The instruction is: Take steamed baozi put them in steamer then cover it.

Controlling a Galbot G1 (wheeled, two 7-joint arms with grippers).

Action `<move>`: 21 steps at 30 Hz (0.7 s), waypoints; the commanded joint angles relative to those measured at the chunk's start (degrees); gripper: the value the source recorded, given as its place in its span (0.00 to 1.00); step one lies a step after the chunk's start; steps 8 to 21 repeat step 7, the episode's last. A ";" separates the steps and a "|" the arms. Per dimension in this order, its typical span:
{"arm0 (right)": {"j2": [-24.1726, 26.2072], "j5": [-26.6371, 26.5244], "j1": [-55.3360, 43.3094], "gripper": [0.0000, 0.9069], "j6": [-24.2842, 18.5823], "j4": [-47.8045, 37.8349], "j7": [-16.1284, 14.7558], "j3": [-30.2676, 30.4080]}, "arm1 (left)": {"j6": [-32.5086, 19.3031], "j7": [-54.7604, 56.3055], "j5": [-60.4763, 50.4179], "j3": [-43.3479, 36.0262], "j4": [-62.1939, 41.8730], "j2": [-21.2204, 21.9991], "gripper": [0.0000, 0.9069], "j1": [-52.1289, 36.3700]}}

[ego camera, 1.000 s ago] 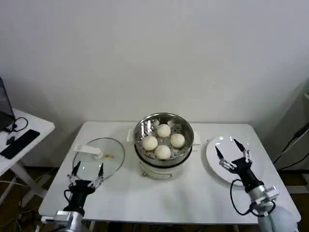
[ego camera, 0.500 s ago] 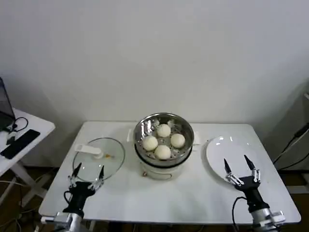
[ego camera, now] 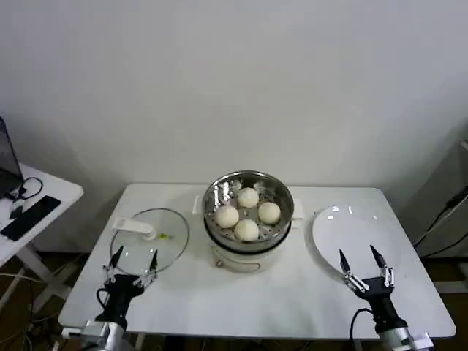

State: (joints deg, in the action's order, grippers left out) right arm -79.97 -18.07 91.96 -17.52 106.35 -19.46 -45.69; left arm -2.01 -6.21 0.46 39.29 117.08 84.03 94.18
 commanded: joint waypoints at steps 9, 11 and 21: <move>-0.96 -0.03 1.02 1.00 -0.71 0.01 -0.84 0.21 | -0.38 -0.28 -0.06 0.23 -0.21 0.02 1.00 -0.02; -0.96 -0.03 1.02 1.00 -0.71 0.01 -0.84 0.21 | -0.38 -0.28 -0.06 0.23 -0.21 0.02 1.00 -0.02; -0.96 -0.03 1.02 1.00 -0.71 0.01 -0.84 0.21 | -0.38 -0.28 -0.06 0.23 -0.21 0.02 1.00 -0.02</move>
